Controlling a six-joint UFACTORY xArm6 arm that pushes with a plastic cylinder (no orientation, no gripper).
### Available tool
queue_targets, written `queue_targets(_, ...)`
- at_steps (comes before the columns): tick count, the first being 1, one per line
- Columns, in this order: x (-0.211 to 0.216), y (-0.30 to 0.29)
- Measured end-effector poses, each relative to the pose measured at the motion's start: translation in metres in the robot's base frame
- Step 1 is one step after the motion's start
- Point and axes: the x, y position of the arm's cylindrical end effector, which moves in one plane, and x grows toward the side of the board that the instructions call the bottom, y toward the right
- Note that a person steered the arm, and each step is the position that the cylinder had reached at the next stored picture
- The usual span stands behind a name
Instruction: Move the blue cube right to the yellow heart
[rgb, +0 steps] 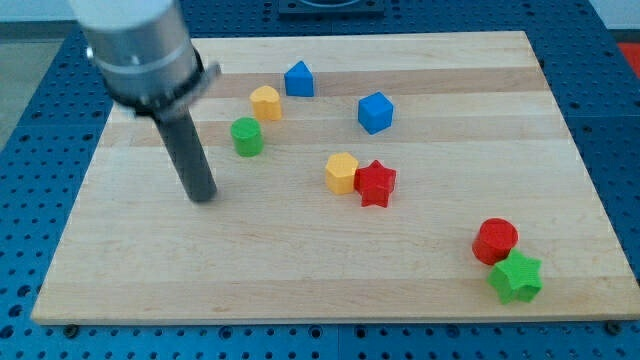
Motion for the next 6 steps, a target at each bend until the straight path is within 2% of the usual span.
queue_targets(1,0.058,0.067)
queue_targets(2,0.059,0.179)
queue_targets(3,0.055,0.265)
queue_targets(4,0.056,0.275)
queue_targets(5,0.01,0.276)
queue_targets(6,-0.062,0.276)
